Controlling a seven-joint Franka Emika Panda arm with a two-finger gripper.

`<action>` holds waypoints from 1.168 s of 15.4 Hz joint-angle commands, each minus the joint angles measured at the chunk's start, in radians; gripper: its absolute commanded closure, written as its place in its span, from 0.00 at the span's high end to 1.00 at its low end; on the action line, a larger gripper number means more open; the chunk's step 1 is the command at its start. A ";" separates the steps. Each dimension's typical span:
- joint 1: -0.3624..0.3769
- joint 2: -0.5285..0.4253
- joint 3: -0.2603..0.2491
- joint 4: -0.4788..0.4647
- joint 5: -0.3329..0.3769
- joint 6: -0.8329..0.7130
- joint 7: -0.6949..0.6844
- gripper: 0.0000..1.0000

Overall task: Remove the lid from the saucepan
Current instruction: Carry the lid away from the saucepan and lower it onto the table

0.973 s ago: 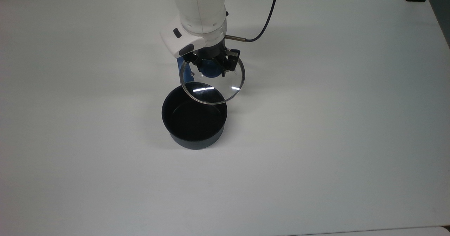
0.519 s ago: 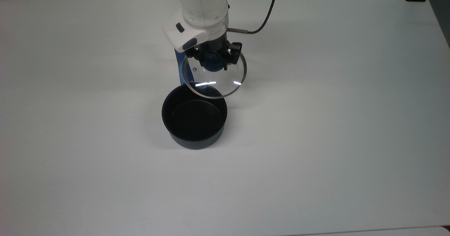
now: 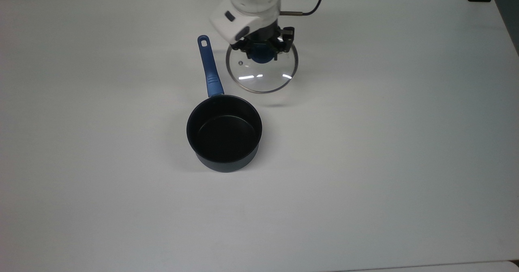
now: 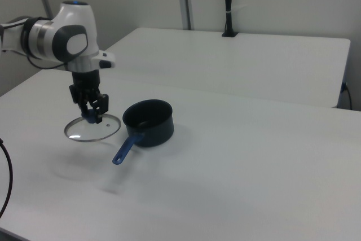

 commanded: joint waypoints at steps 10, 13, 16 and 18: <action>0.048 -0.044 -0.005 -0.097 -0.030 0.057 -0.020 0.53; 0.051 -0.032 -0.005 -0.100 -0.030 0.065 -0.027 0.53; 0.047 -0.067 0.026 -0.164 -0.033 0.131 -0.024 0.53; 0.048 -0.072 0.067 -0.234 -0.055 0.233 0.015 0.53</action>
